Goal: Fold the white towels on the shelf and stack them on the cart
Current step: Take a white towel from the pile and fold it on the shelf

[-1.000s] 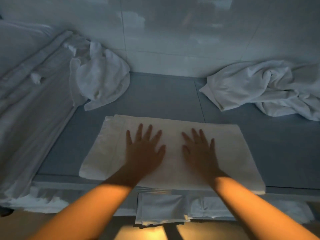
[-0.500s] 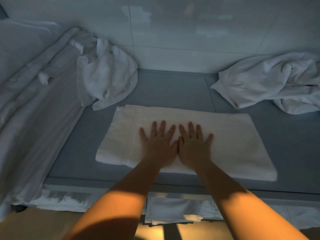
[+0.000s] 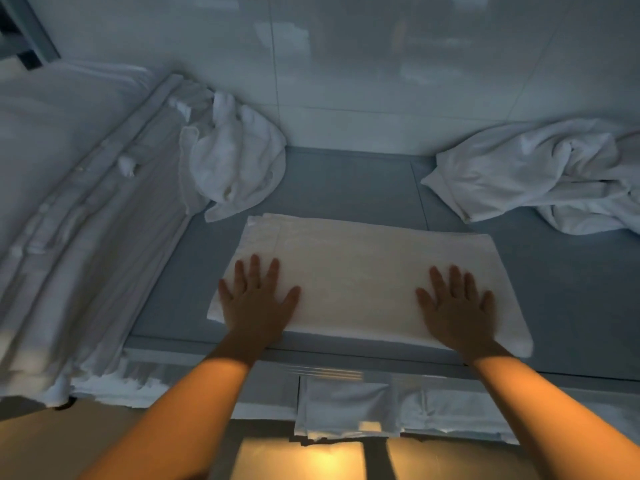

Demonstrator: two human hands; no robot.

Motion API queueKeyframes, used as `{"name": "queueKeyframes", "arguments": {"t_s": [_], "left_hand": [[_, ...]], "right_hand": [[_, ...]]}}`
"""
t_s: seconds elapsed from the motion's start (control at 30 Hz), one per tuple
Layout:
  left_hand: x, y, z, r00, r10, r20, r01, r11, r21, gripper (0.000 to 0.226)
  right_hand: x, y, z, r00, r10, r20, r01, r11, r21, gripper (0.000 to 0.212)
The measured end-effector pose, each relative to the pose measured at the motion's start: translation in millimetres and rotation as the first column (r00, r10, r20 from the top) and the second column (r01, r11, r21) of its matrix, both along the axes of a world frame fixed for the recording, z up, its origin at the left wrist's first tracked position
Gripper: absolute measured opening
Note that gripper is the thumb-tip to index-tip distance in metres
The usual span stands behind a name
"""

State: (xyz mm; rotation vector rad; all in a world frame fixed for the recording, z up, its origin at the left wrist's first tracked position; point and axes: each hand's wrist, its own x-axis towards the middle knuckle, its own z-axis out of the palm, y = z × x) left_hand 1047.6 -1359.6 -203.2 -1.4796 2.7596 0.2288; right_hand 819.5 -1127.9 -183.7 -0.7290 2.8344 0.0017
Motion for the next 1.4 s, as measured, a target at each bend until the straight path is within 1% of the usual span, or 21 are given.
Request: {"name": "queueKeyframes", "arguments": {"t_s": [0.07,0.1,0.17,0.23,0.3,0.43,0.5,0.63,0.7,0.73,0.8,0.9,0.97,1.03,1.1,1.17,1.2,1.23,1.27,1.33,1.4], "left_hand": [[-20.3,23.2,5.4,1.000,0.025,0.002,-0.025,1.000,0.005,0.071],[-35.9,41.0,6.3,1.000,-0.016,-0.020,0.016,1.000,-0.007,0.068],[-66.6,79.8,3.7,0.990,-0.122,-0.066,0.124,0.992,0.025,0.061],[-83.1,100.9,0.0,0.989,-0.121,-0.081,0.128,0.988,0.082,0.057],[-83.4,101.8,-4.8,0.996,-0.071,-0.054,0.075,0.995,0.068,0.058],[-73.2,96.2,-4.7,1.000,-0.009,-0.028,0.009,1.000,0.012,0.070],[-74.2,96.1,-2.8,1.000,-0.011,-0.028,0.012,1.000,0.014,0.073],[-72.1,95.1,-4.1,0.998,-0.060,0.001,0.060,0.998,-0.003,0.075],[-70.3,91.9,-4.8,0.996,-0.091,0.007,0.092,0.996,-0.021,0.075],[-69.6,89.6,-4.7,0.993,-0.117,0.011,0.118,0.993,-0.024,0.075],[-66.5,80.2,-6.5,0.977,-0.210,0.017,0.211,0.976,-0.047,0.073],[-59.3,49.0,-10.1,0.902,-0.430,0.038,0.431,0.898,-0.085,0.069],[-54.2,21.9,-10.1,0.804,-0.591,0.069,0.595,0.798,-0.096,0.065],[-53.9,-2.7,-6.6,0.675,-0.728,0.115,0.737,0.672,-0.075,0.065],[-58.9,-21.2,-2.3,0.570,-0.807,0.157,0.821,0.568,-0.064,0.067],[-67.1,-36.0,2.0,0.512,-0.840,0.179,0.858,0.512,-0.050,0.071],[-71.9,-41.7,3.4,0.507,-0.839,0.195,0.859,0.510,-0.041,0.074],[-77.8,-45.3,3.5,0.538,-0.816,0.211,0.839,0.542,-0.040,0.076],[-84.3,-47.5,3.2,0.605,-0.766,0.218,0.790,0.611,-0.043,0.076],[-100.2,-50.4,3.8,0.798,-0.586,0.141,0.593,0.805,-0.007,0.076],[-119.0,-53.2,5.6,0.917,-0.398,0.038,0.394,0.916,0.073,0.076]], "right_hand": [[14.7,-19.6,7.8,0.998,-0.021,0.052,0.021,1.000,-0.011,0.058],[27.7,-32.0,9.8,0.998,0.039,0.047,-0.037,0.999,-0.036,0.055],[58.5,-50.5,7.3,0.969,0.245,-0.019,-0.246,0.964,-0.097,0.051],[75.8,-51.7,1.2,0.942,0.323,-0.089,-0.332,0.937,-0.108,0.051],[69.3,-34.6,-3.4,0.961,0.237,-0.140,-0.252,0.962,-0.105,0.055],[33.6,20.7,-9.8,0.989,0.017,-0.144,-0.028,0.996,-0.079,0.061],[17.0,43.3,-7.6,0.990,-0.061,-0.129,0.053,0.997,-0.063,0.061],[-5.8,62.2,6.8,0.977,-0.213,-0.018,0.212,0.976,-0.042,0.064],[-10.4,54.8,12.7,0.986,-0.119,-0.117,0.116,0.993,-0.035,0.063],[-10.4,46.2,15.8,0.985,-0.010,-0.173,0.003,0.999,-0.040,0.061],[-7.5,17.8,21.8,0.953,0.233,-0.193,-0.255,0.962,-0.096,0.057],[0.7,-35.1,26.2,0.843,0.510,-0.171,-0.529,0.843,-0.099,0.052],[4.3,-64.5,24.5,0.792,0.589,-0.158,-0.606,0.790,-0.092,0.050],[6.0,-82.4,16.9,0.772,0.617,-0.153,-0.631,0.773,-0.068,0.050],[7.7,-89.2,5.6,0.779,0.610,-0.145,-0.621,0.783,-0.041,0.051],[11.9,-92.0,-5.4,0.835,0.531,-0.141,-0.543,0.837,-0.063,0.051],[14.4,-93.0,-9.0,0.868,0.475,-0.143,-0.489,0.868,-0.085,0.052],[16.4,-94.1,-11.2,0.895,0.423,-0.144,-0.439,0.893,-0.103,0.052],[18.5,-96.0,-12.4,0.914,0.379,-0.142,-0.396,0.911,-0.118,0.052],[23.1,-99.0,-12.5,0.942,0.308,-0.133,-0.325,0.935,-0.142,0.053],[29.0,-99.0,-11.9,0.960,0.250,-0.123,-0.268,0.950,-0.160,0.054]]}}
